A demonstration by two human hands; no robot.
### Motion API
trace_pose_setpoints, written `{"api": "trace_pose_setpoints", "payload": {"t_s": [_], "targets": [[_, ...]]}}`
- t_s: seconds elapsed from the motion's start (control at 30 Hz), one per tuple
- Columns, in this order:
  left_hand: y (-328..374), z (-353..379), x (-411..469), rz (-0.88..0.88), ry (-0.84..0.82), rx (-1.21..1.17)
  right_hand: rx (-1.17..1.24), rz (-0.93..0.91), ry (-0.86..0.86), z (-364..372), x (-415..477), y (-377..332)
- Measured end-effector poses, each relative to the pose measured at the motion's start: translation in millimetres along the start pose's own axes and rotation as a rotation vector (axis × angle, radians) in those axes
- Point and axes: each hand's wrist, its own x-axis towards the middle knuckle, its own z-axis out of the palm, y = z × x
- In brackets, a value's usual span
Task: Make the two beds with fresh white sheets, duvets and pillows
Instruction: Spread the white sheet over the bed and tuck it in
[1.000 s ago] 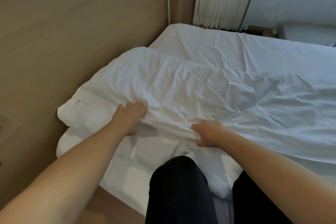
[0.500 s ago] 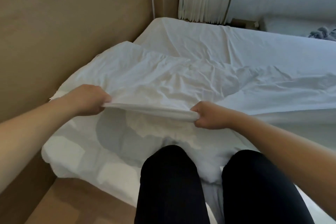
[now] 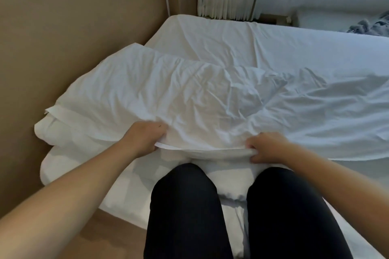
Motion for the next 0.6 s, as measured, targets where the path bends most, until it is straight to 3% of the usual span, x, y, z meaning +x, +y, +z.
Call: {"api": "trace_pose_setpoints", "payload": {"t_s": [0.17, 0.27, 0.43, 0.53, 0.6], "targets": [[37, -14, 27, 0.163, -0.131, 0.029, 0.061, 0.035, -0.072, 2, -18, 54], [35, -21, 33, 0.177, -0.176, 0.026, 0.24, -0.023, -0.083, 1, -34, 64], [43, -24, 25, 0.196, -0.128, -0.032, 0.604, 0.001, -0.33, 10, -76, 78], [56, -12, 24, 0.204, -0.186, -0.047, 0.71, 0.018, -0.177, 27, -84, 76], [57, -7, 26, 0.207, -0.233, -0.036, 0.551, 0.016, -0.1, 44, -85, 69]]}}
